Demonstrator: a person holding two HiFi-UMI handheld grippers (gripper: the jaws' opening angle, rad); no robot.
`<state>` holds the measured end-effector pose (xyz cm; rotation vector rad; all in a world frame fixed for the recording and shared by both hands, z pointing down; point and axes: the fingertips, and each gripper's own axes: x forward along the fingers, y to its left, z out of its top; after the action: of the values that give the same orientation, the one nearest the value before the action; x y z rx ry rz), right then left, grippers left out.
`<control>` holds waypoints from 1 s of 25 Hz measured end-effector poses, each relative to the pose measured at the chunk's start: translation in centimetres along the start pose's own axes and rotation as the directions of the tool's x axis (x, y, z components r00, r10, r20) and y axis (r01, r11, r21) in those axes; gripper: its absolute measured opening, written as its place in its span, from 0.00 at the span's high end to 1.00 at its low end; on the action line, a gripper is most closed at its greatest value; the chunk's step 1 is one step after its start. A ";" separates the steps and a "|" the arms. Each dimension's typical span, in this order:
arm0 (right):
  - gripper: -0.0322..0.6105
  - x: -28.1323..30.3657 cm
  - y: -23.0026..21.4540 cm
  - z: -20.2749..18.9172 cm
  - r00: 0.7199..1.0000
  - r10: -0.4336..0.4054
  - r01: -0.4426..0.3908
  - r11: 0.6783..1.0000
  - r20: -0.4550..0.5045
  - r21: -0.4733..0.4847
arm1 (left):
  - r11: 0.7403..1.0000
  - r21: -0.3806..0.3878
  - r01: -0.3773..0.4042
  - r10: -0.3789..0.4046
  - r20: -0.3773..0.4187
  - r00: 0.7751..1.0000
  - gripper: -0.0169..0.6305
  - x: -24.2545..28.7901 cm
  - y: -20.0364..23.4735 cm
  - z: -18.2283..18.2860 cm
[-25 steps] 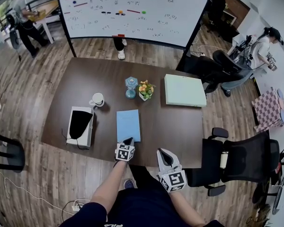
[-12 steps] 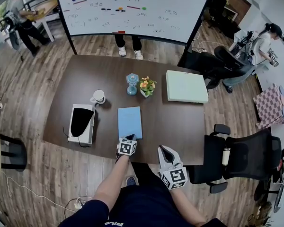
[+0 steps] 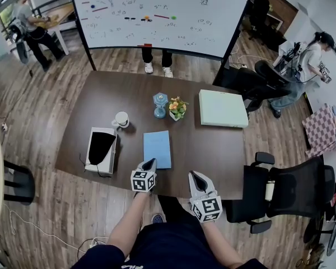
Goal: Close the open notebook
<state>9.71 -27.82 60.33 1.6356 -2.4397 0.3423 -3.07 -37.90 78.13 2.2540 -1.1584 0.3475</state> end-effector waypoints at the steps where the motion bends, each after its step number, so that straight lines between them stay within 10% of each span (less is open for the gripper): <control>1: 0.95 0.0 0.0 0.1 1.000 0.000 0.000 1.000 0.004 -0.002 | 1.000 0.023 -0.007 0.007 0.043 0.999 0.98 -1.1 -0.1 1.5; 15: 0.95 0.5 0.3 1.2 0.999 -0.006 0.006 1.000 0.041 -0.002 | 0.975 0.210 -0.073 -0.016 0.393 0.919 0.98 -14.7 -2.3 11.8; 25: 0.95 1.0 1.0 1.0 0.999 0.013 -0.014 1.000 0.048 0.009 | 0.952 0.269 -0.144 0.011 0.441 0.897 0.98 -19.7 -3.1 12.0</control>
<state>8.37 -28.62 59.58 1.6509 -2.4886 0.3207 -12.52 -30.71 58.09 2.6404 -1.5121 0.0407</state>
